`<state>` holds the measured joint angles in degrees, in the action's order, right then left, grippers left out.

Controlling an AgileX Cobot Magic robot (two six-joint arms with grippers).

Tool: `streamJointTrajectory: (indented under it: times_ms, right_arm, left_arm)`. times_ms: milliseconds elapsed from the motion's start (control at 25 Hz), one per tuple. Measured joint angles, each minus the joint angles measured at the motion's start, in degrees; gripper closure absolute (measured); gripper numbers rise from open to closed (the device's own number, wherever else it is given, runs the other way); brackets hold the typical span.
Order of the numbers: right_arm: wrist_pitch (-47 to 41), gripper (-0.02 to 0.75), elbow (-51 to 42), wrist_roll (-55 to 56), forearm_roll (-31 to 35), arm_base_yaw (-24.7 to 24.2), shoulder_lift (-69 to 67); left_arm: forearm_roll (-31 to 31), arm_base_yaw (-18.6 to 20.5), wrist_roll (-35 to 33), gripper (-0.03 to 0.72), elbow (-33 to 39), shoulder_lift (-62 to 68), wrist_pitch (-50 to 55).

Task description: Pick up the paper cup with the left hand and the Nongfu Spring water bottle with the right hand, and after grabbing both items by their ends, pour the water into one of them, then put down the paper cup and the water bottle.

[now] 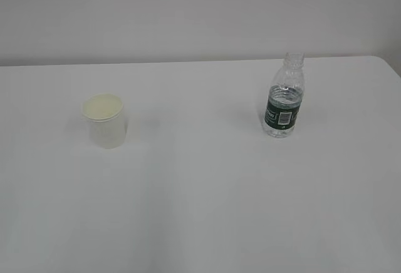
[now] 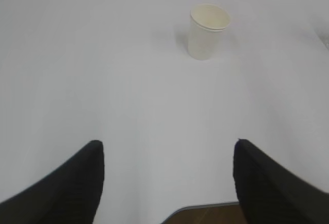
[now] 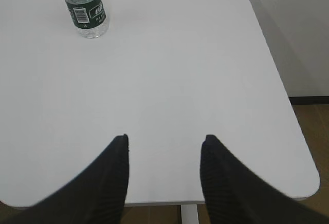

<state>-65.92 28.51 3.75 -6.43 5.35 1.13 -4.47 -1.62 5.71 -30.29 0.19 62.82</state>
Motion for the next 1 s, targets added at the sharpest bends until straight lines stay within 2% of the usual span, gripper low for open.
streamJointTrajectory:
  times_ms: [320, 1000]
  right_arm:
    - [0.0, 0.384, 0.0, 0.0, 0.0, 0.0, 0.0]
    - [0.0, 0.384, 0.0, 0.0, 0.0, 0.0, 0.0]
  left_arm:
    - [0.0, 0.0, 0.0, 0.153, 0.0, 0.0, 0.0]
    - [0.0, 0.0, 0.0, 0.155, 0.0, 0.0, 0.0]
